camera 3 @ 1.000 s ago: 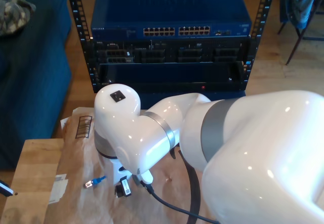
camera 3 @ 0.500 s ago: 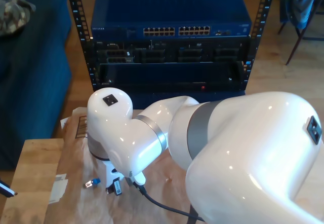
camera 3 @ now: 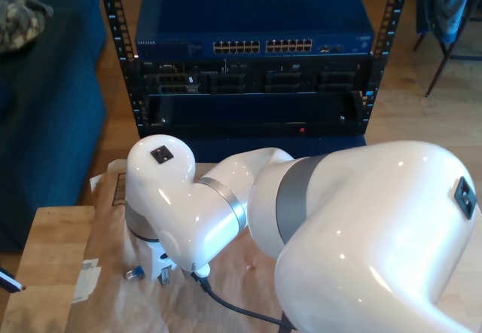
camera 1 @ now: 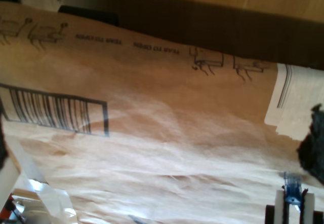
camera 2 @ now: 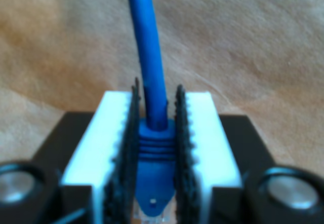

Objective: Grab the cable and plug it in

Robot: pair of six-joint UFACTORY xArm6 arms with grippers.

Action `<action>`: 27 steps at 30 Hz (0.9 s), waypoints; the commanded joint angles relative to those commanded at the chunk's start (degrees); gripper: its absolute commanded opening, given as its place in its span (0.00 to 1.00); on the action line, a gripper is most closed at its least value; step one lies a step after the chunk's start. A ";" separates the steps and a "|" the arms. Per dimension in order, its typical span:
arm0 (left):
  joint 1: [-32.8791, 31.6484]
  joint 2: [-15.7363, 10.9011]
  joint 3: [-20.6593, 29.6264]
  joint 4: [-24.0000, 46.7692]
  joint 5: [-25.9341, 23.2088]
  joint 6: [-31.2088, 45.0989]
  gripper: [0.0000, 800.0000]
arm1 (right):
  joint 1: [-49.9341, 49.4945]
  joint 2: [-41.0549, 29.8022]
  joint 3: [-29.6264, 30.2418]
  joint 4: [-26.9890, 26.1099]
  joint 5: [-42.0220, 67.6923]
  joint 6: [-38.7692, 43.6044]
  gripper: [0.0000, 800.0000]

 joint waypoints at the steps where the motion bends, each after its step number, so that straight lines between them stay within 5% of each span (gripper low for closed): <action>1: -0.53 0.00 -0.18 -0.09 0.00 -0.18 1.00 | -0.26 -0.44 0.35 0.00 0.00 -0.09 0.00; 17: -28.84 0.70 -13.36 -9.14 0.35 -21.10 1.00 | -24.79 -34.02 18.64 0.44 10.99 0.79 0.00; 27: -36.48 3.43 -21.80 -19.60 0.44 -26.20 1.00 | -33.23 -50.11 22.95 3.60 22.24 0.79 0.00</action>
